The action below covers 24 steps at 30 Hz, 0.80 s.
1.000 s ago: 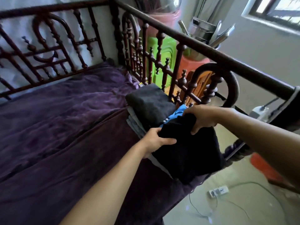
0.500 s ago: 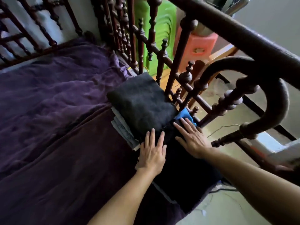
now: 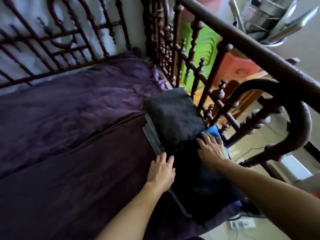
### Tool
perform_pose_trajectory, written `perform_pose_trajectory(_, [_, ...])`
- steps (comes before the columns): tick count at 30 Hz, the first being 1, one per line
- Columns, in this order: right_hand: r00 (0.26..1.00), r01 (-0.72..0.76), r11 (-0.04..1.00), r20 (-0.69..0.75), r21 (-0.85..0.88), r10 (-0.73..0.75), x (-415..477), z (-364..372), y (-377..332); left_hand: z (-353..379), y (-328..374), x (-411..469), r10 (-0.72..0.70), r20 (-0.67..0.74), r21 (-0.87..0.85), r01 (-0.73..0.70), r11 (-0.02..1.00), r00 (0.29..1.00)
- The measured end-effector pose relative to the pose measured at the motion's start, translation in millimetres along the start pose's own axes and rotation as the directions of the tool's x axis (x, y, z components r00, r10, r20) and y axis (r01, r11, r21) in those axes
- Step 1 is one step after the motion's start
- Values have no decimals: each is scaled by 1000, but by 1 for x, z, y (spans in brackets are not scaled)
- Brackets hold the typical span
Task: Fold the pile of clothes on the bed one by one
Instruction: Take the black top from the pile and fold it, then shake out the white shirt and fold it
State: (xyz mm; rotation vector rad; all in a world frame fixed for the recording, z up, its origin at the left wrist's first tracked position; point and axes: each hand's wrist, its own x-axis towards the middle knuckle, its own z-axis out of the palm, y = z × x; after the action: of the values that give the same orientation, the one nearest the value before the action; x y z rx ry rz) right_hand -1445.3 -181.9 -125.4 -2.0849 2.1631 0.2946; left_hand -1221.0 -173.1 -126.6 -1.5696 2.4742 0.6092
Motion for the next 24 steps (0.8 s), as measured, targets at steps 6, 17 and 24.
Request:
perform_pose_trajectory(6, [920,386,921,-99,54,-380,-13,-48,-110,-8,-61,-134,-299,-10,-104,297,949,954])
perform_pose_trajectory(17, [556,830,550,-74,92,-828,-115,-82,-377,-3,-199,-415,-772,-167,-298,714,633,614])
perform_pose_trajectory(24, [398,917,395,-52,59,-916,-194,-77,-588,31,-305,-583,-881,-93,-358,810,464,463])
